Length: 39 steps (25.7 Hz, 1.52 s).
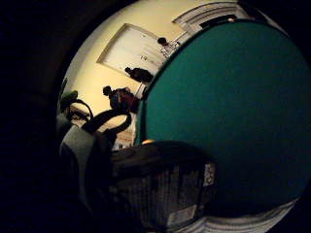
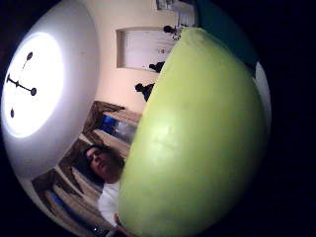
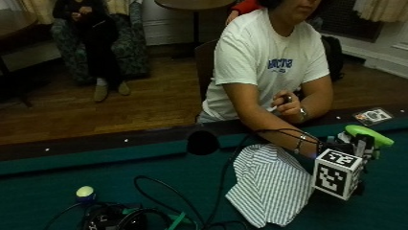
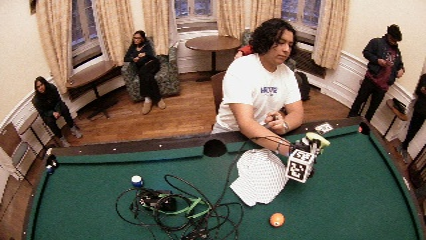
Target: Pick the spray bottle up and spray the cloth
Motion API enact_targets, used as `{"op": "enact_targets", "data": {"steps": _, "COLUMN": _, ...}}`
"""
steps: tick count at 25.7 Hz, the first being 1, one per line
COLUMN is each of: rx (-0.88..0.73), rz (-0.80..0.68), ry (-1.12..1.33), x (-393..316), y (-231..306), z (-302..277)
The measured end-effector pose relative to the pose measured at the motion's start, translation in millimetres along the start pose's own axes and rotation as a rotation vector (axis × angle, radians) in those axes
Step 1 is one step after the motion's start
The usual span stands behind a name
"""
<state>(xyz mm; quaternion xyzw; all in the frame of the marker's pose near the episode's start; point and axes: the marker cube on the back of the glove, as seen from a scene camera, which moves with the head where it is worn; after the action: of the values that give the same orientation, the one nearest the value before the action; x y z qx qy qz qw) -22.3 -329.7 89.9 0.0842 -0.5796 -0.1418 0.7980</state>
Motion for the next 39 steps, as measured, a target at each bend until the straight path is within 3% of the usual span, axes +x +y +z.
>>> {"op": "enact_targets", "data": {"steps": 21, "rx": 0.171, "rz": -0.042, "ry": -0.001, "x": 23.5, "y": -52.3, "z": 12.9}}
{"op": "enact_targets", "data": {"steps": 39, "rx": -0.003, "rz": 0.266, "ry": 0.175, "x": 40.4, "y": 11.2, "z": -34.1}}
